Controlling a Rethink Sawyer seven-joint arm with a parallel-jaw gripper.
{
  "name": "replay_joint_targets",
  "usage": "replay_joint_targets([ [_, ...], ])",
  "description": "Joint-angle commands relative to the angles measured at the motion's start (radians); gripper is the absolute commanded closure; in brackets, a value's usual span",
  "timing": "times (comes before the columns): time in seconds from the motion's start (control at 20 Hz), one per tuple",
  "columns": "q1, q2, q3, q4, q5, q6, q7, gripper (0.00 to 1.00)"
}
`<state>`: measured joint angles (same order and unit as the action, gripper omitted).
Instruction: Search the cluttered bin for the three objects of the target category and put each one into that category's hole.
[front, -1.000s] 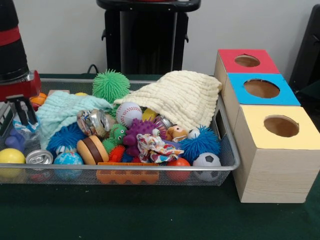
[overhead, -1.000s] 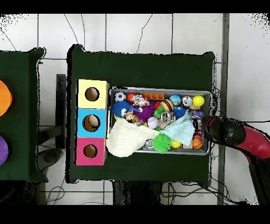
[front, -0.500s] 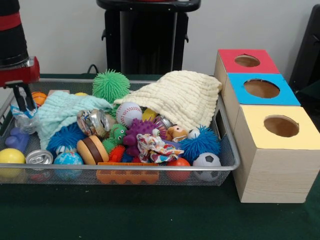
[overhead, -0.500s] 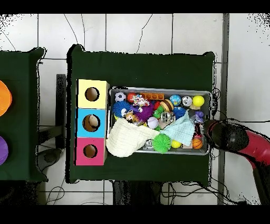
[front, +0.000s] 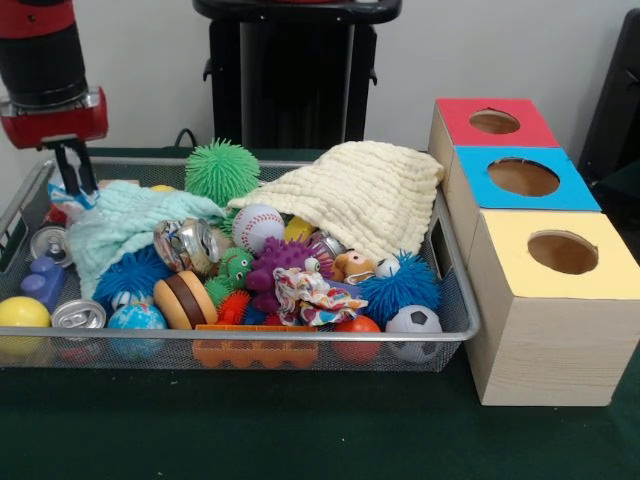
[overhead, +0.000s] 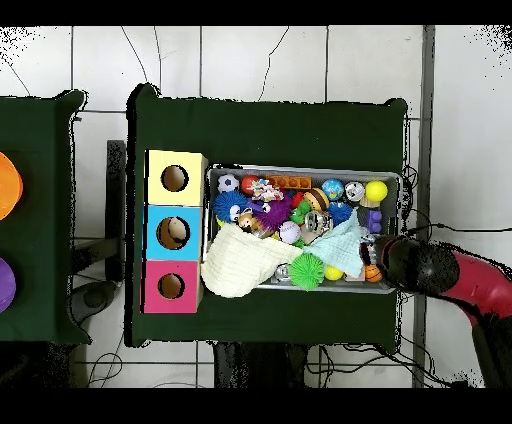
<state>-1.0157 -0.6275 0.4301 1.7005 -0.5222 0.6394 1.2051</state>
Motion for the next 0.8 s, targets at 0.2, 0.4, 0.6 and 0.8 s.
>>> replay_joint_targets([
  [0.2, 0.09, -0.07, -0.082, 0.148, 0.068, -0.012, 0.233, 1.0],
  [0.4, 0.129, -0.099, -0.111, 0.173, 0.107, -0.008, 0.257, 1.0],
  [0.6, 0.167, -0.127, -0.139, 0.206, 0.152, -0.017, 0.284, 1.0],
  [0.8, 0.208, -0.143, -0.17, 0.243, 0.201, -0.043, 0.318, 1.0],
])
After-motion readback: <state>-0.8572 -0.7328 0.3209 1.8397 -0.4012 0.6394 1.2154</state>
